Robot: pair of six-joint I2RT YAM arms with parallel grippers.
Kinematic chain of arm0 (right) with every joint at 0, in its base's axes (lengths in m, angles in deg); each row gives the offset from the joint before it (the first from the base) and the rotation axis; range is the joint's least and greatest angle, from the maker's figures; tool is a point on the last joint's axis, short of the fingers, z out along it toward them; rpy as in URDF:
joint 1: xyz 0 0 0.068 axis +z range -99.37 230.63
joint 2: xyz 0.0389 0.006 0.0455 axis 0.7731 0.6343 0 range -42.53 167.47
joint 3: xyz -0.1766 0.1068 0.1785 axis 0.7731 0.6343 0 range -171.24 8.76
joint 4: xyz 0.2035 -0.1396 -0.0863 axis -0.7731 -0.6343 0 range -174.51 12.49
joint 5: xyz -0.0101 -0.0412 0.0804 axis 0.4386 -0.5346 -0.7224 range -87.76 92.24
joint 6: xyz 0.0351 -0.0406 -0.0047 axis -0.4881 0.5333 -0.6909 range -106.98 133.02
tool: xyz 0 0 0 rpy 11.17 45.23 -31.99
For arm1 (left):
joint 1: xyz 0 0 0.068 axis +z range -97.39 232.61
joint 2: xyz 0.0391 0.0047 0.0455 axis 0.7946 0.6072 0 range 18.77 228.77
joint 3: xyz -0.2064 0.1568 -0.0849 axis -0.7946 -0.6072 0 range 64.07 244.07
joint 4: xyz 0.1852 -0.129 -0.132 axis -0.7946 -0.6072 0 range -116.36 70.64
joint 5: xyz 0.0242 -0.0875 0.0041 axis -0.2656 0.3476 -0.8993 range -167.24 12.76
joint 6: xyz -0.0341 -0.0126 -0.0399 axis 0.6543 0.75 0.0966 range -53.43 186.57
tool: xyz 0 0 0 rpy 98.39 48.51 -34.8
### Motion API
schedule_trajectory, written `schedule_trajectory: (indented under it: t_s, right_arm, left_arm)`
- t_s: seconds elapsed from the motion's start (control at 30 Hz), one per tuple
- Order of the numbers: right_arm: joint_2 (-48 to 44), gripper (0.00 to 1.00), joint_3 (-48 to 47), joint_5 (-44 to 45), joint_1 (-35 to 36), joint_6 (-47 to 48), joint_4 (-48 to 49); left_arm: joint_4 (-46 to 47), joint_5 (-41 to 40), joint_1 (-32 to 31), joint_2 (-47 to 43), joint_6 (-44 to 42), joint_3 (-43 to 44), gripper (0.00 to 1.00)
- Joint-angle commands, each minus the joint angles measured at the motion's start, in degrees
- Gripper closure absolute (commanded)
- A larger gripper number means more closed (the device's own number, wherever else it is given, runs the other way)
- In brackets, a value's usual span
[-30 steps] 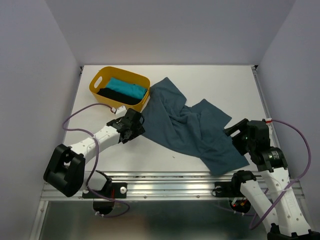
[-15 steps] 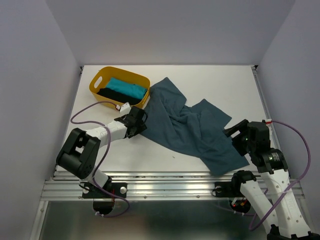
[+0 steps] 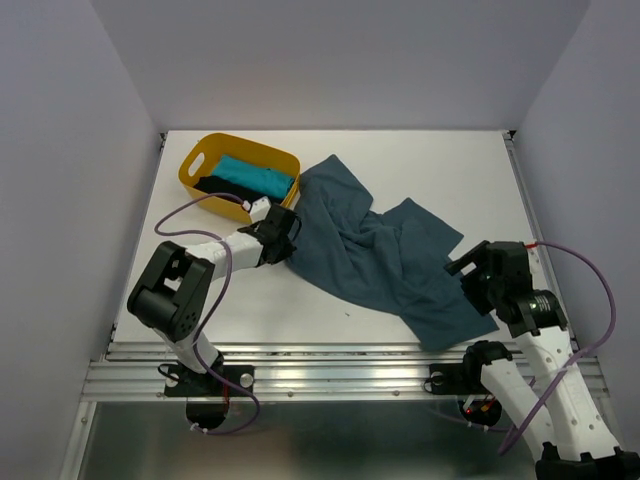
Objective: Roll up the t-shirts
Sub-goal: Flatten out the T-shirt at the center of the board.
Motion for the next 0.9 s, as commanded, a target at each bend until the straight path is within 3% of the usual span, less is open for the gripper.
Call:
schedule_trajectory:
  t_s: [0.0, 0.13, 0.27, 0.33, 0.37, 0.43, 0.47, 0.57, 0.87]
  right_arm:
    - [1.27, 0.12, 0.15, 1.84, -0.29, 0.32, 1.21]
    - [3.38, 0.14, 1.64, -0.96, -0.29, 0.93, 3.31]
    - [4.34, 0.24, 4.28, -3.61, -0.29, 0.85, 7.0]
    - [5.4, 0.37, 6.82, -5.27, -0.29, 0.76, 9.36]
    - [5.92, 0.53, 8.4, -6.06, -0.29, 0.93, 10.25]
    - [7.67, 0.71, 9.99, -7.29, -0.29, 0.93, 12.27]
    - [8.3, 0.86, 10.61, -7.82, -0.29, 0.85, 13.76]
    - [11.11, 0.99, 12.37, -7.83, -0.29, 0.41, 16.41]
    - [17.7, 0.99, 10.97, -7.13, -0.29, 1.55, 21.24]
  left_arm:
    - [-3.0, -0.42, -0.26, -0.65, -2.21, 1.63, 1.0]
    - [-5.19, -1.91, -0.17, -4.07, -3.97, 3.12, 1.0]
    - [-7.83, -4.2, 0.0, -6.8, -5.81, 4.7, 1.0]
    - [-8.18, -4.46, 0.44, -7.25, -7.04, 5.84, 1.0]
    - [-8.71, -4.46, 0.62, -6.99, -8.27, 6.55, 1.0]
    - [-8.97, -4.73, 0.79, -6.29, -9.59, 8.39, 1.0]
    - [-9.06, -4.9, 0.97, -5.5, -10.12, 9.01, 1.0]
    - [-8.71, -4.99, 1.32, -3.3, -11.79, 10.68, 1.0]
    - [-7.04, -2.27, 5.36, 3.37, -17.24, 17.43, 1.0]
